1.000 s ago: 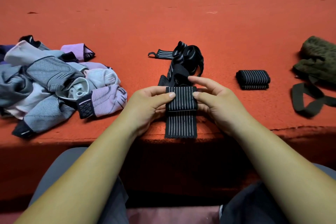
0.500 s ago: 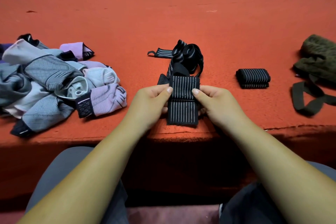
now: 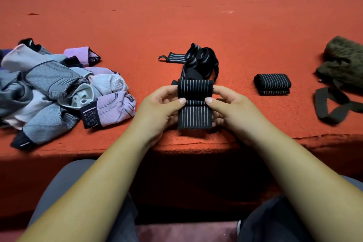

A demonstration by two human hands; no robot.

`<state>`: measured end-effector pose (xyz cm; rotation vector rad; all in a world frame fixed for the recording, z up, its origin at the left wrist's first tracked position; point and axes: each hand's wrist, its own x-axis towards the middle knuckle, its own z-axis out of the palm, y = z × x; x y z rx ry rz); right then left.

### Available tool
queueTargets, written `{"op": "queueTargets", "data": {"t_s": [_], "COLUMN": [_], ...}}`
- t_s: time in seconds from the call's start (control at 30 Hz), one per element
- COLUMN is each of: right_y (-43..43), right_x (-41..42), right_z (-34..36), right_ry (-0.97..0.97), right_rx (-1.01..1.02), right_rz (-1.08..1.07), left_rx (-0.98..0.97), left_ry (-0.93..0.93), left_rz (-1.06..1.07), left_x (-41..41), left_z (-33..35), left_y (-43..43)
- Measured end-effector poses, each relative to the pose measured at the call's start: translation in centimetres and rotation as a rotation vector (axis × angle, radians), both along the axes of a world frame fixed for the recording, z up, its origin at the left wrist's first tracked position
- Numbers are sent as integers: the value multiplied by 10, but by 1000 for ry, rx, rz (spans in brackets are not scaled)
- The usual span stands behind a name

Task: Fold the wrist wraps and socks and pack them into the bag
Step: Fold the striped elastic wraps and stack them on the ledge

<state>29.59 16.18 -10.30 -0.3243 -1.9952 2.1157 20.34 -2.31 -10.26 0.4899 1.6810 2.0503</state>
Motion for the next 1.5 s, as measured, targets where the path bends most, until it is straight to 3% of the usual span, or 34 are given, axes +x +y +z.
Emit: {"op": "queueTargets", "data": {"t_s": [0.1,0.17,0.5,0.73,1.1,1.27,1.5], "right_y": [-2,-1,9,15,79,115,163], "right_x": [0,1,2,5,14,19,19], "right_z": [6,10,1,3,8,12,0], "right_ry": [11,14,71,56,111,110,57], "right_rx": [-232,-259,92,170,266,231,344], "right_rz": [29,15,-97,-153,-496,-574,-769], "left_rx": [40,38,-7,12,-179,-170,-226], "left_ry": [-106,-167,-92,-70,199,249,458], "left_rz": [1,0,-14,99,84,123,84], "left_x": [-1,-3,7,10,20,19,13], "left_z": [2,3,0,7,17,17,6], "left_y": [1,0,6,27,102,155,216]}}
